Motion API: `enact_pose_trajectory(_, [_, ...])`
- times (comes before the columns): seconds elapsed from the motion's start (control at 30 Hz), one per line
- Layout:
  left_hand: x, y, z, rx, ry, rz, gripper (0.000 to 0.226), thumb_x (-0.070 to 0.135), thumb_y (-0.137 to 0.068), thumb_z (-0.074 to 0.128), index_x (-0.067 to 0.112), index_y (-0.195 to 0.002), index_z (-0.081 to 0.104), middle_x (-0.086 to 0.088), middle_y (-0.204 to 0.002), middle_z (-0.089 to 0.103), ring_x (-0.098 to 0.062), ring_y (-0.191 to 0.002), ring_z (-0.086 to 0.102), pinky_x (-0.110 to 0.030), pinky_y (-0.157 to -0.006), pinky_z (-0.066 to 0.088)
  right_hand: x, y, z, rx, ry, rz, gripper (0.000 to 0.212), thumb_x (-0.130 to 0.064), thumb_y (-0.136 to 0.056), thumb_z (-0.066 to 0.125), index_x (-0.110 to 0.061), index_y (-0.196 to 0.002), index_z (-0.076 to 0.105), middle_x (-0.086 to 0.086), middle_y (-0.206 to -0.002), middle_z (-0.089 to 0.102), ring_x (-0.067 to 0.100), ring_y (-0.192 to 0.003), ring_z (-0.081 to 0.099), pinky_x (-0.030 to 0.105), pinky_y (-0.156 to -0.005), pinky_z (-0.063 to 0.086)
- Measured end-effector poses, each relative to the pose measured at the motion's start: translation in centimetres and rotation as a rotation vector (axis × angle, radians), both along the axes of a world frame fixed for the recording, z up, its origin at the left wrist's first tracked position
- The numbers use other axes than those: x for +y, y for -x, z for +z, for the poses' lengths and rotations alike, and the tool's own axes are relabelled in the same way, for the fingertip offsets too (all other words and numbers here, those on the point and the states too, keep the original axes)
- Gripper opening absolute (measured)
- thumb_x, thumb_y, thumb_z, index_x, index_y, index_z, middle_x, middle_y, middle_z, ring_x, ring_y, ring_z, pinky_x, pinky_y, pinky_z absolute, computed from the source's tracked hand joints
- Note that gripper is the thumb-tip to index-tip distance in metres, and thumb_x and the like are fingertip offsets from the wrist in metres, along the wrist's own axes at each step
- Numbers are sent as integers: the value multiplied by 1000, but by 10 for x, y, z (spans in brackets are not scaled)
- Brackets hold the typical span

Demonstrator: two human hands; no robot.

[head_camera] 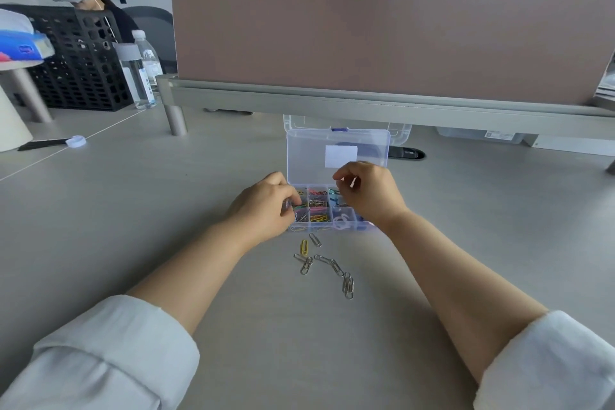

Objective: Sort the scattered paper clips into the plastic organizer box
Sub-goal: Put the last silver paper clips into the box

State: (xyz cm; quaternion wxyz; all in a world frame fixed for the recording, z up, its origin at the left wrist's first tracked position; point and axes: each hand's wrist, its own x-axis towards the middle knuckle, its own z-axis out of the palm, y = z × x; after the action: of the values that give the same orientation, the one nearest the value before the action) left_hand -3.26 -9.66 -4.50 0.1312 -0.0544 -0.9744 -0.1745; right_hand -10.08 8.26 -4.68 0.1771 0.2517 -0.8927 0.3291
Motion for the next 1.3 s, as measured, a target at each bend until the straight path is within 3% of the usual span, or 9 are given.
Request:
enact_pose_trajectory(0.13, [-4,-24,2,-76,4,-187,20,16,-80,62,17,-99,68,12,-84,47,1,-59,48,-20,-68,38,15,-27,31,-373,-303,305,14,-10,-75,71,-14,-88,71,-13,-64,57,-3,-51,52,12,-55,40])
enact_pose_trajectory(0.23, [-2,-37,3,-241,37,-245,39,19,-79,65,22,-117,61,9,-105,50,-6,-69,55,-20,-73,42,27,-47,40,-623,-646,399,31,-19,-72,77,-24,-99,64,-11,-75,60,13,-69,58,16,-59,43])
enact_pose_trajectory(0.3, [0,-43,5,-304,87,-267,51,13,-77,60,25,-126,54,11,-125,48,-10,-79,57,-20,-79,43,28,-58,36,-678,-707,399,34,-19,-70,79,-26,-96,58,-9,-78,61,14,-72,59,15,-59,45])
enact_pose_trajectory(0.47, [4,-50,4,-284,191,-312,57,13,-78,54,35,-130,47,11,-135,52,-17,-97,58,-26,-91,46,19,-67,21,-629,-580,406,34,-18,-65,82,-21,-86,56,-8,-72,59,15,-71,57,32,-74,51])
enact_pose_trajectory(0.6, [1,-48,2,-240,121,-317,44,17,-82,59,27,-124,56,1,-116,63,-10,-86,57,-25,-86,48,12,-68,13,-539,-429,324,31,-21,-68,81,-19,-87,56,-11,-69,56,4,-60,52,14,-55,43])
enact_pose_trajectory(0.73, [-2,-44,2,-268,30,-336,39,20,-79,69,15,-117,62,2,-102,60,-4,-71,56,-1,-63,38,11,-68,13,-527,-403,272,35,-21,-69,80,-12,-98,63,-9,-72,57,3,-56,53,4,-42,38])
enact_pose_trajectory(0.9, [3,-47,8,-341,-13,-228,55,38,-64,81,22,-112,58,8,-98,48,2,-70,51,-16,-69,43,15,-67,22,-571,-474,321,38,-19,-70,79,-13,-105,64,-13,-74,55,15,-72,58,9,-55,43])
enact_pose_trajectory(1.0, [12,-51,7,-346,98,-105,62,53,-62,76,21,-110,53,6,-103,47,-11,-93,54,-29,-86,47,14,-68,17,-547,-424,299,32,-13,-73,76,-10,-104,66,-14,-70,55,5,-64,54,-1,-48,37])
enact_pose_trajectory(1.3, [23,-50,5,-334,58,-58,34,31,-78,70,14,-106,61,-4,-109,63,-16,-90,57,-29,-86,48,6,-69,7,-506,-297,257,24,-5,-75,72,-4,-99,70,4,-86,64,11,-77,57,11,-68,45])
